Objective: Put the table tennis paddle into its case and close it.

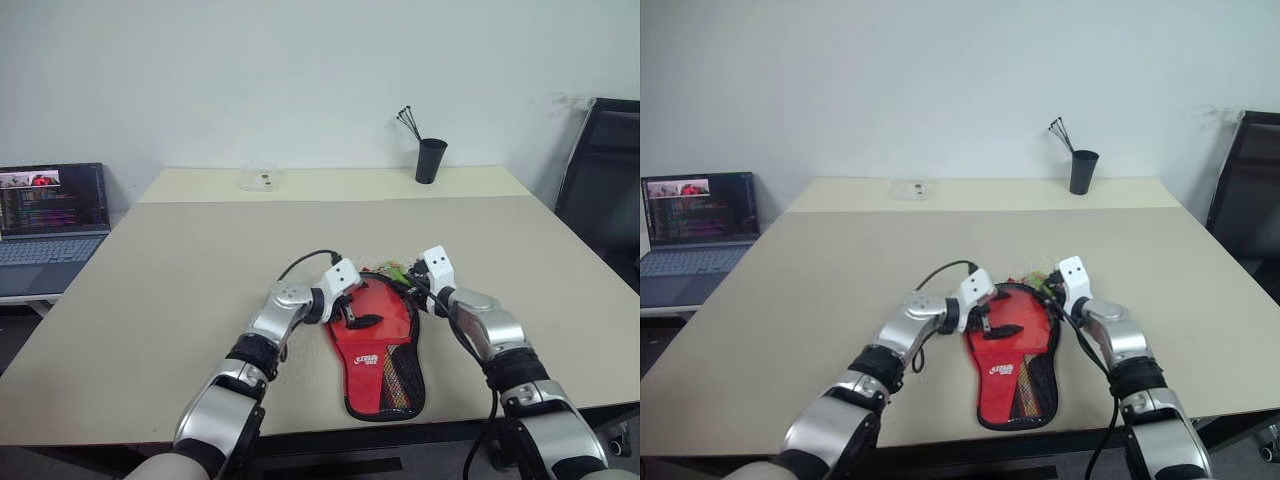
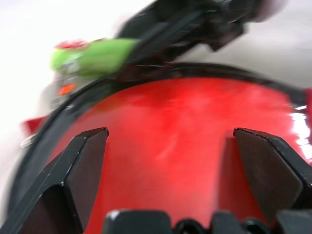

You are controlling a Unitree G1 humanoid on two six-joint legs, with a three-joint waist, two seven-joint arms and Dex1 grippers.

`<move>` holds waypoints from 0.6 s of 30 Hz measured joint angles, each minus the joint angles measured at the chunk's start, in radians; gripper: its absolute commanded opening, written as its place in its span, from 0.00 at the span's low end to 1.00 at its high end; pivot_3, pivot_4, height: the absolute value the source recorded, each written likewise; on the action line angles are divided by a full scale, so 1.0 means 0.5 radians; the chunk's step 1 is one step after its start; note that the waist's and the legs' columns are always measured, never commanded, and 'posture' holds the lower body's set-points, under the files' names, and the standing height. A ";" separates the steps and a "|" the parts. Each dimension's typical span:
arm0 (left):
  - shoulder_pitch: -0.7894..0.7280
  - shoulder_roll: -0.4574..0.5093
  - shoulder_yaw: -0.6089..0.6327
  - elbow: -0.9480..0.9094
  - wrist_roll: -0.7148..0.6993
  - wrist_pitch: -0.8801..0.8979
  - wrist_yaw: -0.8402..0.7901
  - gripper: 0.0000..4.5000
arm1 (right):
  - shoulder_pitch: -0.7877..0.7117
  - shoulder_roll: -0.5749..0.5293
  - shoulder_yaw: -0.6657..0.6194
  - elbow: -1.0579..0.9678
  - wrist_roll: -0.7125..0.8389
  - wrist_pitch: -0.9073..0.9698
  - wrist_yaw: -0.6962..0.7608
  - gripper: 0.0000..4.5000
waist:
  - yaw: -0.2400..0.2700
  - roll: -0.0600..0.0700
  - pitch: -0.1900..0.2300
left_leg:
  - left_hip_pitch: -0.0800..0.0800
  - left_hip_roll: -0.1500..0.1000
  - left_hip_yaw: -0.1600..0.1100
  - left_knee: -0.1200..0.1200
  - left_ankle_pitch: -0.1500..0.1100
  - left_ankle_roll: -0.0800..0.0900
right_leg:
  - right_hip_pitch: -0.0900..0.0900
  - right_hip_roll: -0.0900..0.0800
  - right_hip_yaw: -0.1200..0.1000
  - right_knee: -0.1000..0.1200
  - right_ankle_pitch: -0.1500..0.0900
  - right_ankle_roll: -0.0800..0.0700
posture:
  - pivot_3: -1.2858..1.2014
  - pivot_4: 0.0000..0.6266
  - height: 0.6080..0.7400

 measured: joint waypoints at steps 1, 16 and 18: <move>0.000 -0.016 -0.024 -0.015 -0.003 0.008 -0.028 1.00 | -0.004 0.001 -0.003 0.000 0.001 0.000 0.003 0.05 | 0.000 0.000 0.000 | 0.000 0.000 0.000 0.000 0.000 0.000 | 0.000 0.000 0.000 0.000 0.000 0.000 | 0.52 0.24 1.00; -0.149 -0.122 -0.093 0.336 0.010 -0.179 0.002 1.00 | -0.037 -0.056 -0.005 -0.037 -0.016 0.027 0.091 0.01 | 0.000 0.000 0.000 | 0.008 -0.001 0.001 0.000 0.000 0.000 | 0.006 0.000 0.001 0.000 -0.005 0.009 | 0.52 0.24 1.00; -0.148 -0.122 -0.082 0.348 0.000 -0.184 0.005 1.00 | -0.012 -0.117 0.002 -0.079 -0.039 0.031 0.117 0.01 | 0.000 0.001 0.000 | 0.008 0.000 0.001 0.000 0.000 0.000 | 0.006 0.000 0.002 0.000 -0.005 0.010 | 0.52 0.24 1.00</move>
